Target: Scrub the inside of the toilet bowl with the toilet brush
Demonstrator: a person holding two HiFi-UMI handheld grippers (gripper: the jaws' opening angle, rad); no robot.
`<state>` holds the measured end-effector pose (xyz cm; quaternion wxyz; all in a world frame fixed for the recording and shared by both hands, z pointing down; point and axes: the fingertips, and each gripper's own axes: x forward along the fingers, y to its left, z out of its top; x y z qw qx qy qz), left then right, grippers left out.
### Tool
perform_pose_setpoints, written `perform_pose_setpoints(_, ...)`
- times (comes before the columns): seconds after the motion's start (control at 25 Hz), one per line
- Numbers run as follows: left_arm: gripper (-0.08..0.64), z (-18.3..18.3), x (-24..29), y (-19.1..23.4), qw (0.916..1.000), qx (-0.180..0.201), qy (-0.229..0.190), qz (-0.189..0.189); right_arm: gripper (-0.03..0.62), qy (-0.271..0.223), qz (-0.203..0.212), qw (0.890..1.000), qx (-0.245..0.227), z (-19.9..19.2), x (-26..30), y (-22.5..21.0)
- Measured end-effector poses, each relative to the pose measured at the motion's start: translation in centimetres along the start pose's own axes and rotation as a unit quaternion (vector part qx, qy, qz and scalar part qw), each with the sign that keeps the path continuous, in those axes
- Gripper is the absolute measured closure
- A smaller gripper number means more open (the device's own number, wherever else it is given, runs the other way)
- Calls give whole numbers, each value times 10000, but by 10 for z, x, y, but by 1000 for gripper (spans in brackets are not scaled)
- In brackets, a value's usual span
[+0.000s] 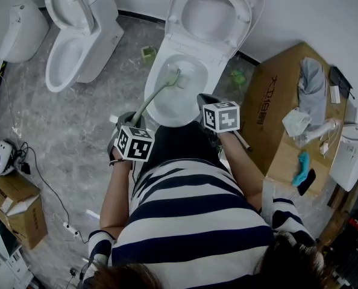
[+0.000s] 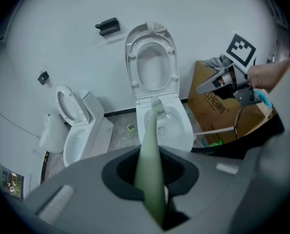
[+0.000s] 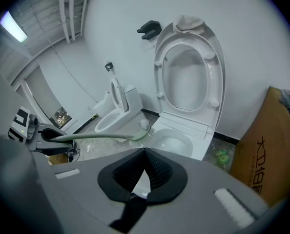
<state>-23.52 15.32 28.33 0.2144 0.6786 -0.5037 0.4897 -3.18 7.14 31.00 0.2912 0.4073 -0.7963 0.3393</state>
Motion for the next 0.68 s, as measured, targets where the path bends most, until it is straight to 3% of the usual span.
perform_pose_setpoints(0.68,560,4,0,0,10000,12,-57,-3,596,2,4,10000,-52,0,0,3)
